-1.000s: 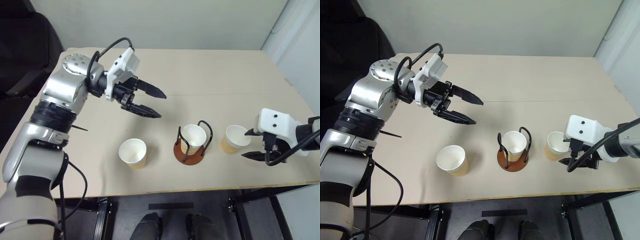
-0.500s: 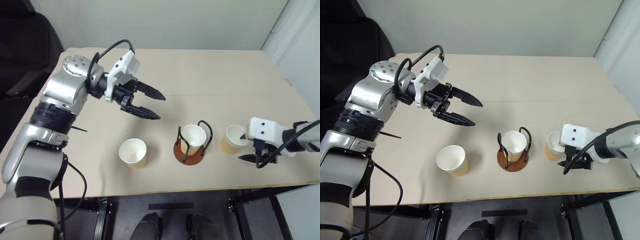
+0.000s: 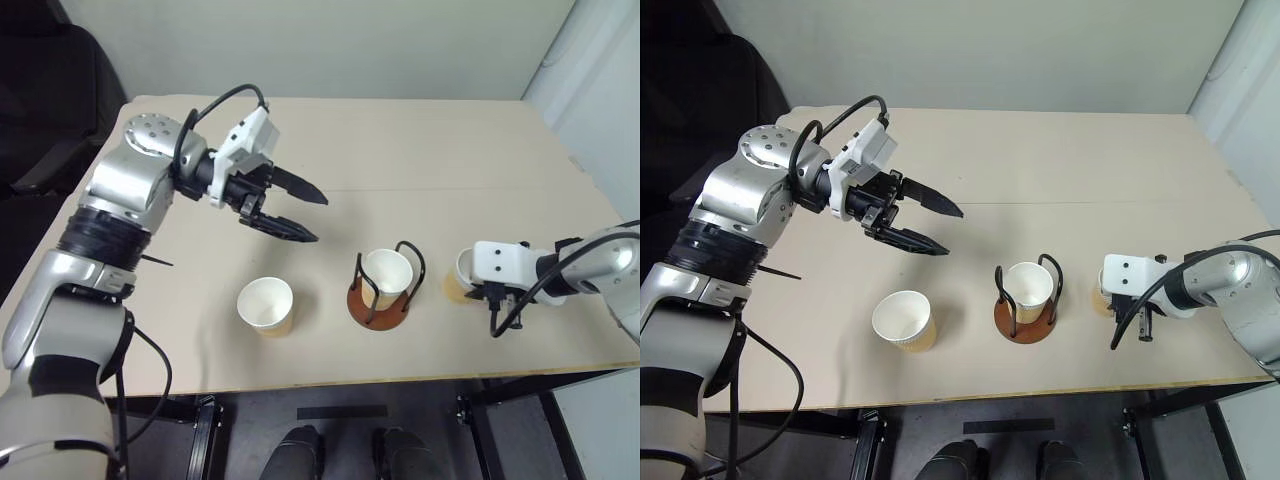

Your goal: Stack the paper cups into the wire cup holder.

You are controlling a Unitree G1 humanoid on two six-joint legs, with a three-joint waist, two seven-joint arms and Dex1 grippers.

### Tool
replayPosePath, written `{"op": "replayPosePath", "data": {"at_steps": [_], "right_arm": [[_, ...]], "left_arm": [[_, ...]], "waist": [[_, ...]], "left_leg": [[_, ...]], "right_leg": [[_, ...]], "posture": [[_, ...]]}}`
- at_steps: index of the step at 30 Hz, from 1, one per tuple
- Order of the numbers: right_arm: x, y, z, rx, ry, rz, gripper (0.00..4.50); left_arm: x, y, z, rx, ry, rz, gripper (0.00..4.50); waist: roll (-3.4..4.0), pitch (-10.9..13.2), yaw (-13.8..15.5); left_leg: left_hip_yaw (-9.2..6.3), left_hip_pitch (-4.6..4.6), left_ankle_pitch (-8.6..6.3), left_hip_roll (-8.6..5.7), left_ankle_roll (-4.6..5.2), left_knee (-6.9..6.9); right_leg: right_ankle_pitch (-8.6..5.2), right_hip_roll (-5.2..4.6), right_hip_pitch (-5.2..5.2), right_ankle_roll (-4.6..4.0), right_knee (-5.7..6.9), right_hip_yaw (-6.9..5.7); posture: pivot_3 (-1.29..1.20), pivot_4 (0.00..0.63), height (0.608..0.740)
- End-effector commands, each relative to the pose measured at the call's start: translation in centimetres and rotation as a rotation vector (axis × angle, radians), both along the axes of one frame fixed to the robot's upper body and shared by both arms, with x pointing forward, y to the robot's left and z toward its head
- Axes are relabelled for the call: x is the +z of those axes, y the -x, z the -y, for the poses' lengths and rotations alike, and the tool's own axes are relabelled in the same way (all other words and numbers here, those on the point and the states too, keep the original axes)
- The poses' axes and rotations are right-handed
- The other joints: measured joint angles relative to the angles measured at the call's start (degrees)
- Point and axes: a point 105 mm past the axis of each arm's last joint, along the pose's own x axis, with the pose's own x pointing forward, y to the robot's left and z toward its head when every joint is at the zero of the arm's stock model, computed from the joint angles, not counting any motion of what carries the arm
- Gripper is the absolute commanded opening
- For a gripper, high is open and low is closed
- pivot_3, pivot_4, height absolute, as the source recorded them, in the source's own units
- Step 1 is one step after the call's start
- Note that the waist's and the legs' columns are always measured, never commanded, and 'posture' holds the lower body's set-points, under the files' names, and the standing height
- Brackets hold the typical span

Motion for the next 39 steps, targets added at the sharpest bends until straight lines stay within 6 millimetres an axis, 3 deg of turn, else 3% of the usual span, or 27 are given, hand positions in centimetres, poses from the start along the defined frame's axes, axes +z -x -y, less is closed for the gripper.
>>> {"op": "replayPosePath", "data": {"at_steps": [1,6,12,18,26,39], "right_arm": [[2.0,0.0,-0.1,0.020,0.020,0.065,0.03],[6.3,0.2,-1.0,0.041,0.022,0.185,0.03],[12.7,1.0,-3.5,0.113,-0.006,0.376,0.03],[15.5,2.6,-6.5,0.223,-0.033,0.432,0.03],[14.6,4.0,-9.2,0.337,-0.033,0.372,0.03],[11.4,4.7,-10.0,0.416,0.000,0.217,0.03]], "left_arm": [[0.8,0.5,-0.2,-0.029,0.000,0.028,3.36],[0.6,0.5,-0.3,-0.026,-0.005,0.028,3.36],[0.5,0.4,-0.3,-0.022,-0.007,0.027,3.36],[0.3,0.1,0.0,-0.023,-0.004,0.025,3.36],[-0.1,-0.1,0.5,-0.035,0.001,0.017,3.36],[-0.1,-0.2,0.6,-0.034,-0.003,0.024,3.36]], "waist": [[0.00,0.00,0.00],[0.01,0.00,-0.11],[0.01,0.00,-0.13],[0.01,0.00,-0.18],[0.01,0.00,-0.14],[0.01,0.00,-0.15]], "left_leg": [[0.00,0.00,0.00,0.00,0.00,0.00],[0.02,0.00,0.00,0.00,0.00,-0.01],[-0.01,0.00,0.00,0.01,0.00,-0.04],[-0.09,-0.05,0.00,0.00,0.00,-0.06],[-0.08,-0.11,0.00,-0.02,0.00,-0.07],[-0.09,-0.12,0.00,-0.01,0.00,-0.09]], "right_leg": [[0.00,0.00,0.00,0.00,0.00,0.00],[0.00,0.00,-0.02,0.00,0.00,0.01],[0.00,0.01,-0.02,-0.01,-0.05,-0.01],[-0.02,0.02,-0.04,-0.04,-0.16,-0.07],[-0.02,0.01,-0.11,-0.04,-0.17,-0.05],[-0.03,0.01,-0.14,-0.05,-0.18,-0.05]], "posture": [[0.00,0.150,0.740],[0.00,0.150,0.740],[0.00,0.150,0.740],[0.00,0.150,0.740],[0.00,0.150,0.740],[0.00,0.150,0.740]]}}
